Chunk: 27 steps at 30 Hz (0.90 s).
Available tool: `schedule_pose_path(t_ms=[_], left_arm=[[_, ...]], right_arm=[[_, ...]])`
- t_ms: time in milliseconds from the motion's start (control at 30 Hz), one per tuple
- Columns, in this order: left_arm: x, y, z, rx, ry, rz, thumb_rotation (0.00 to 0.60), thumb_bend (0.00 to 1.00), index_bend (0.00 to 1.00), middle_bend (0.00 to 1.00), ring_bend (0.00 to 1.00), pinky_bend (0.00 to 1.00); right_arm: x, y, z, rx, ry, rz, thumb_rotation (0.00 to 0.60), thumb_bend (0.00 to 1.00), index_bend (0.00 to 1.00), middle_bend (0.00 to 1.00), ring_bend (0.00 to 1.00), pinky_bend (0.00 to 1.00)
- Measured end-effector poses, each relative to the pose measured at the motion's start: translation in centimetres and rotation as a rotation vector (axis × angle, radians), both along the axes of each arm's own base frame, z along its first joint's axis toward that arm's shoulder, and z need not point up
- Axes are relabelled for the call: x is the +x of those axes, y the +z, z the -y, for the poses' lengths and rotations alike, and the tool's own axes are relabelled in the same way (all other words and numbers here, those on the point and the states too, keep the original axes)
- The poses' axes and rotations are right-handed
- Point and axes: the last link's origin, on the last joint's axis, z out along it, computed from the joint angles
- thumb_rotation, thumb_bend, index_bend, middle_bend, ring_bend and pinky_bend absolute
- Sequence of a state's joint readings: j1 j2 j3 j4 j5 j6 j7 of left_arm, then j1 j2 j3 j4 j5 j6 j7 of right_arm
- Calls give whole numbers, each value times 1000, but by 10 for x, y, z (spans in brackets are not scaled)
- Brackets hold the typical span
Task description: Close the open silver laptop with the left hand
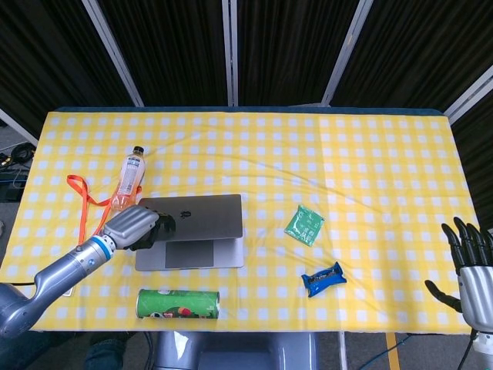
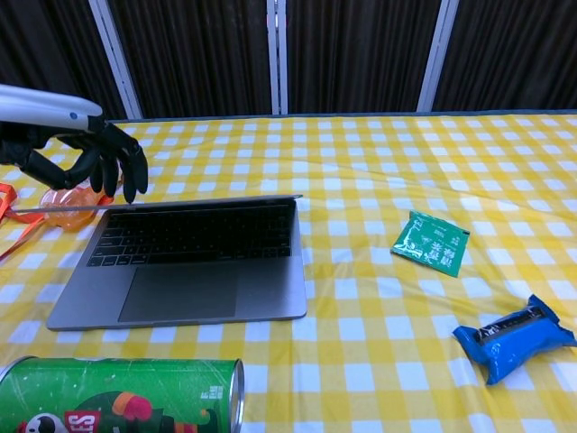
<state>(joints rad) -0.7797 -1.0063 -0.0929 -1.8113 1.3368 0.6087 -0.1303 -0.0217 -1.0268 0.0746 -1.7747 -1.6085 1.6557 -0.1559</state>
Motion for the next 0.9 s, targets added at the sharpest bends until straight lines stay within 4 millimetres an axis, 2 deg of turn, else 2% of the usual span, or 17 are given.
schedule_pose_path(t_ms=[233,900], left_arm=[[-12,-22,6,-50,20,-5,585,1000,355,359,363,346],[-32,-64,12,-122,27,-43,591,1000,350,359,363,346]], right_arm=[[0,1,0,-2,-1,2,600,0,53,0,0,0],[-3,3,1,-2,-11,9,600,0,53,0,0,0]])
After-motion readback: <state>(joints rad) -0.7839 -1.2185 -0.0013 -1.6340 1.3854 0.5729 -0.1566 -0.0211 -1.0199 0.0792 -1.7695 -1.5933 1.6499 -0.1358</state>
